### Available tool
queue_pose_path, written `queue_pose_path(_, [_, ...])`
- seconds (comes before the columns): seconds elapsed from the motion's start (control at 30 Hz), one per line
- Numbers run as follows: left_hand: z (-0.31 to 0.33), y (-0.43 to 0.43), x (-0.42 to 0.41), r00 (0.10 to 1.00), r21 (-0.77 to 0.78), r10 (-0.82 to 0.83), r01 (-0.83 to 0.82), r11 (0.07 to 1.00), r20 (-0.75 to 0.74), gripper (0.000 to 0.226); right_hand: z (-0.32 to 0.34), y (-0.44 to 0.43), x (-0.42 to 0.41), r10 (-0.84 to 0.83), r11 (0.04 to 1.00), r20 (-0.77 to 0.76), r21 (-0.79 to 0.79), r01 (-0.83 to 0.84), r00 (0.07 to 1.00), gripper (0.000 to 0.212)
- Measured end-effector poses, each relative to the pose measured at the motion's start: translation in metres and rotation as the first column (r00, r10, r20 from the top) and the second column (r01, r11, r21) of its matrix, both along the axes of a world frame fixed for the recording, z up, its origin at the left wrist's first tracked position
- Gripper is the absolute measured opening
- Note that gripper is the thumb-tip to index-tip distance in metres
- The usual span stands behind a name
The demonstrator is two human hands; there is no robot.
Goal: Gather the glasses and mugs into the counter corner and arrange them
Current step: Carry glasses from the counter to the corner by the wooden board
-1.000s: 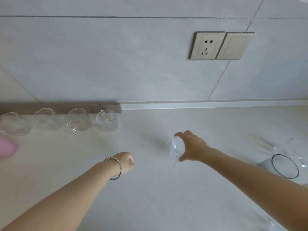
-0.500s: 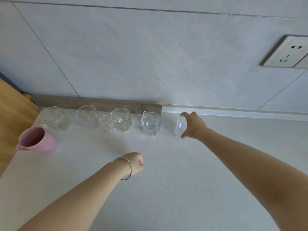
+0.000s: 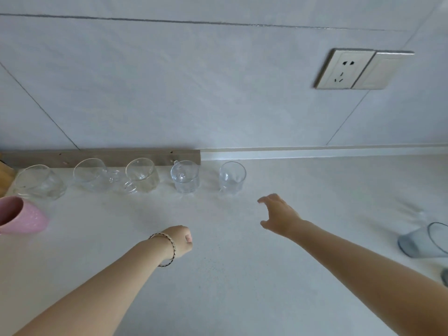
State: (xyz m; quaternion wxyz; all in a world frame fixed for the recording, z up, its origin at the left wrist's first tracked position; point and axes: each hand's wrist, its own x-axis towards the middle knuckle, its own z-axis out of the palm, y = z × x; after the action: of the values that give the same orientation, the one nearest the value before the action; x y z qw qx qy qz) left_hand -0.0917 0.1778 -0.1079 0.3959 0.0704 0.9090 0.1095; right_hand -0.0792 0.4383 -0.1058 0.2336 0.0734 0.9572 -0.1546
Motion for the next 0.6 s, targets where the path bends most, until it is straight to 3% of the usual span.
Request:
queue_pose_path(0.13, [0.013,0.05,0.024,0.999,0.021,-0.029,0.029,0.999,-0.023,0.03,0.011,0.055,0.07,-0.021,1.0,0.109,0.016,0.019,0.994,0.041])
queue_pose_path(0.3, [0.023,0.135,0.07,0.996,0.095,-0.065,0.07,0.993,-0.055,0.029,0.039,0.15,0.157,-0.132,0.991,0.104,0.049,0.128,0.986,0.036])
queue_pose_path(0.47, [0.02,0.202,0.124,0.987,0.134,-0.148,0.155,0.979,-0.059,0.018,0.055,0.237,0.237,-0.266,0.959,0.125,0.131,0.25,0.956,0.055])
queue_pose_path(0.6, [0.013,0.225,0.159,0.984,0.118,-0.17,0.176,0.977,-0.062,0.014,0.044,0.265,0.29,-0.265,0.954,0.173,0.193,0.231,0.949,0.083])
